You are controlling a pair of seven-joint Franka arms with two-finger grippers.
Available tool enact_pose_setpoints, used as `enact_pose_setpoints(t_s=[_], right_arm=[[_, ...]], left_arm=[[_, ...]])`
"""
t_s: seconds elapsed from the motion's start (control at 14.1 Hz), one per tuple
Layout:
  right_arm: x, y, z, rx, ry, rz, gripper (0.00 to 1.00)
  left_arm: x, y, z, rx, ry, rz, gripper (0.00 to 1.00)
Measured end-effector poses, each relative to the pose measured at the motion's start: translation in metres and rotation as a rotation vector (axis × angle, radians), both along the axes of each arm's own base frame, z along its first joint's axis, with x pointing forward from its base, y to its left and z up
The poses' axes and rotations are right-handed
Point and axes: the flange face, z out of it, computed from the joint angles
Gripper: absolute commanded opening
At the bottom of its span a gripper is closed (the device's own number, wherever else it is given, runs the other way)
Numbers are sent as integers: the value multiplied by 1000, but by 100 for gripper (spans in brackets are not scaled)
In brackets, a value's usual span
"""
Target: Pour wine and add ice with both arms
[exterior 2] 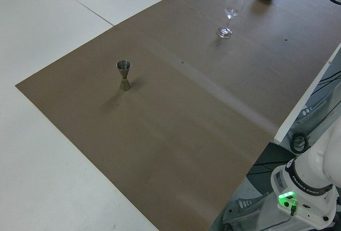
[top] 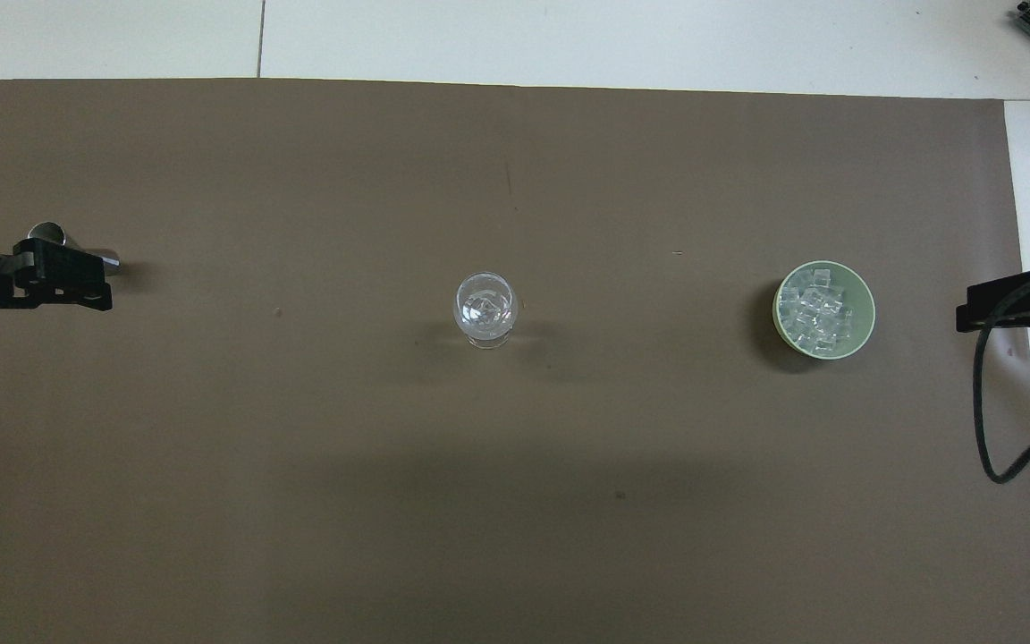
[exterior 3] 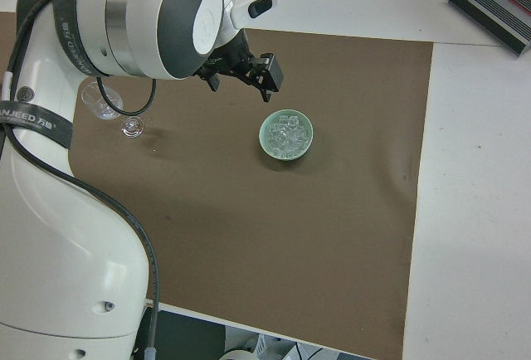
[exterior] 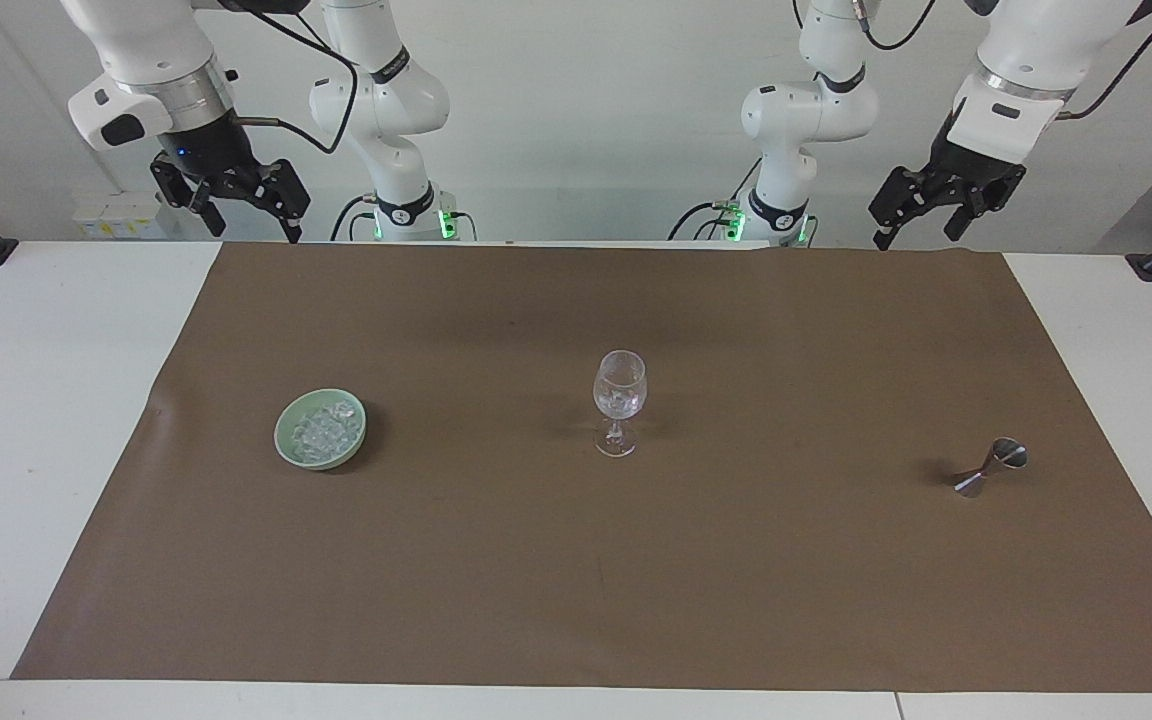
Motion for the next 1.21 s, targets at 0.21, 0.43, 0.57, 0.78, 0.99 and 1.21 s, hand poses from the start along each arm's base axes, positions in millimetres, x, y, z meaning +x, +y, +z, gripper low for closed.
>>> enact_pose_setpoints(t_s=[0.21, 0.43, 0.57, 0.78, 0.99, 1.21], right_arm=[[0, 0, 0, 0, 0, 0, 100], [0, 0, 0, 0, 0, 0, 100], [0, 0, 0, 0, 1, 0, 100], [1, 0, -1, 0, -3, 0, 100], [3, 0, -5, 0, -16, 0, 100], [3, 0, -5, 0, -15, 0, 100]], left_arm=[[0, 3, 0, 0, 0, -8, 100], [2, 14, 0, 0, -2, -110, 100], [4, 31, 0, 1, -7, -173, 100], [5, 37, 1, 1, -10, -223, 100], [5, 33, 1, 2, -11, -230, 100], [5, 33, 1, 2, -11, -230, 100]])
